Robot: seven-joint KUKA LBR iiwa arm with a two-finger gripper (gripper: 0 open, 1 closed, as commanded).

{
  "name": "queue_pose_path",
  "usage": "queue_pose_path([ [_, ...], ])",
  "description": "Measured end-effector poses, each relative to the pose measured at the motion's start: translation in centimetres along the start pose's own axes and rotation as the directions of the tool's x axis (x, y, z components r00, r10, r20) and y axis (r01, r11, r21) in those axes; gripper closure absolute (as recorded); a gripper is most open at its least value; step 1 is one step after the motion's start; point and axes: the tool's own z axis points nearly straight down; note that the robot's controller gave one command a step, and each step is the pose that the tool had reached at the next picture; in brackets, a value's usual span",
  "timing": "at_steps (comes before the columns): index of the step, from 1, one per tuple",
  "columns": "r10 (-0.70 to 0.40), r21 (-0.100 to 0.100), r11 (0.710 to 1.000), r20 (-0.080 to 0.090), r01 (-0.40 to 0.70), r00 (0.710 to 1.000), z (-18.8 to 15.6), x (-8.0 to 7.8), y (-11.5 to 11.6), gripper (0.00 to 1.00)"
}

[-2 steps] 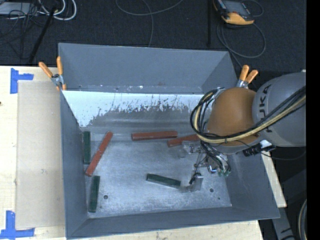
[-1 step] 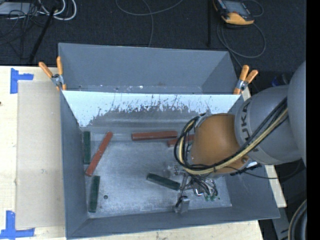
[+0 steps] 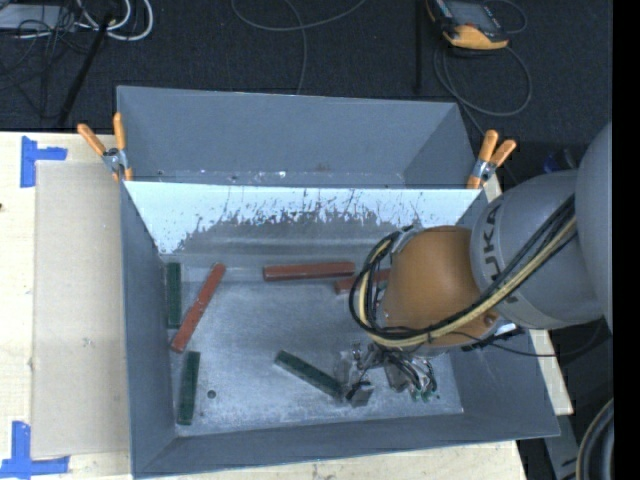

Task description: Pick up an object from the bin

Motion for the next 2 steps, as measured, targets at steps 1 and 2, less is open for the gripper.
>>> queue_pose_path([
  [1,0.002,0.0,1.0,0.002,-0.002,1.0,0.0,-0.1,0.0,0.0],
  [2,-0.071,-0.002,0.997,0.009,0.071,0.997,-0.1,-0.8,7.9,0.0],
])
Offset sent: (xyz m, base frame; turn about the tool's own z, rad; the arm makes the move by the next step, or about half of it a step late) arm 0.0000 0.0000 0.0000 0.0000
